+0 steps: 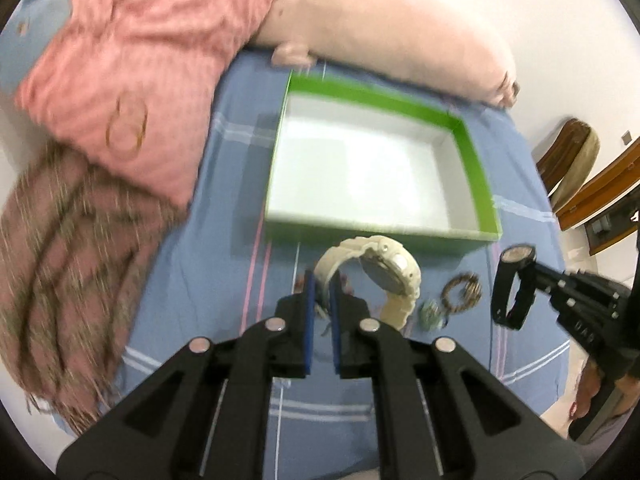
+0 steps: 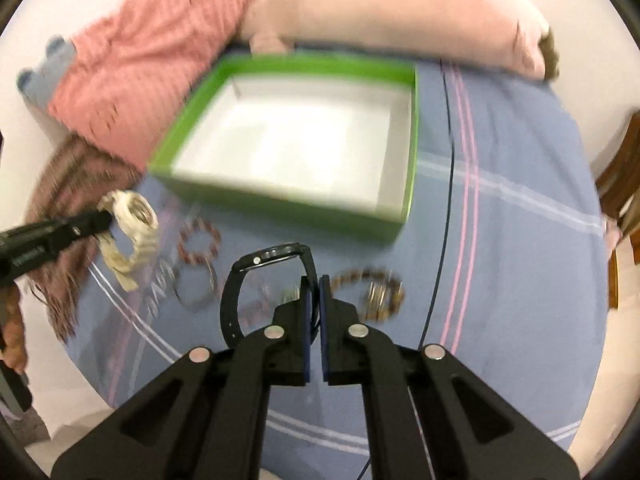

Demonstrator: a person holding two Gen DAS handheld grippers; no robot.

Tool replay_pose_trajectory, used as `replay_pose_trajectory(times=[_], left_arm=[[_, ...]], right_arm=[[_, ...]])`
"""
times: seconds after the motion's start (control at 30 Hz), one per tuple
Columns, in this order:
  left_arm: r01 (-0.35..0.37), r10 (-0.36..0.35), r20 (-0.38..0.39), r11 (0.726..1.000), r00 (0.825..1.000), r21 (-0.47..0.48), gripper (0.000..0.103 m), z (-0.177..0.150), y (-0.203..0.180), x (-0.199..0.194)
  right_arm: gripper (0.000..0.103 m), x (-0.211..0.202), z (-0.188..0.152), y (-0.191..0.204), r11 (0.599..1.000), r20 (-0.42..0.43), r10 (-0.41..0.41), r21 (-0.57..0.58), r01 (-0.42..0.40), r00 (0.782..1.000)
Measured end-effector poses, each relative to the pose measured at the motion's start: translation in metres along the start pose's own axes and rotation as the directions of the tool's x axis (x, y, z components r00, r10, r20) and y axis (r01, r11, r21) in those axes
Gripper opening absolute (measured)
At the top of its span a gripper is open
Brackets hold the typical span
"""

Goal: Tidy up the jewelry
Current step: 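Carry both watches into the green box and open both grippers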

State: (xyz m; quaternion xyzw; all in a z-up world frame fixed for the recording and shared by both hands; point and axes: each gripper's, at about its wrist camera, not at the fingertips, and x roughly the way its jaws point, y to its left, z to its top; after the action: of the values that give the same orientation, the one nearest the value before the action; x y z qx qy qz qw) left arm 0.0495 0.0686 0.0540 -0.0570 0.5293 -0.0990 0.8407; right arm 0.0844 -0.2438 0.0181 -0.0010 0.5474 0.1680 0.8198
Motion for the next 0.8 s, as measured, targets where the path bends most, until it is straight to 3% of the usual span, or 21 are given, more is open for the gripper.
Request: replay_pose_trajectory(times=[0.17, 0.3, 0.57, 0.8], left_arm=[[0.000, -0.004, 0.083, 0.999, 0.997, 0.037, 0.007, 0.041, -0.016, -0.011], [-0.036, 0.030, 0.101, 0.998, 0.994, 0.056, 0.007, 0.072, -0.030, 0.013], [-0.076, 0.077, -0.014, 0.997, 0.997, 0.023, 0.007, 0.083, -0.020, 0.097], [-0.098, 0.101, -0.082, 0.995, 0.991, 0.033, 0.008, 0.083, -0.017, 0.139]], right_arm=[[0.003, -0.029, 0.057, -0.007, 1.000, 0.126, -0.005, -0.025, 0.008, 0.992], [0.003, -0.018, 0.092, -0.004, 0.999, 0.163, -0.012, -0.033, 0.018, 0.986], [0.003, 0.088, 0.117, -0.002, 0.999, -0.011, -0.039, -0.005, 0.039, 0.999], [0.003, 0.137, 0.114, -0.007, 0.999, -0.102, -0.052, 0.011, 0.053, 0.993]])
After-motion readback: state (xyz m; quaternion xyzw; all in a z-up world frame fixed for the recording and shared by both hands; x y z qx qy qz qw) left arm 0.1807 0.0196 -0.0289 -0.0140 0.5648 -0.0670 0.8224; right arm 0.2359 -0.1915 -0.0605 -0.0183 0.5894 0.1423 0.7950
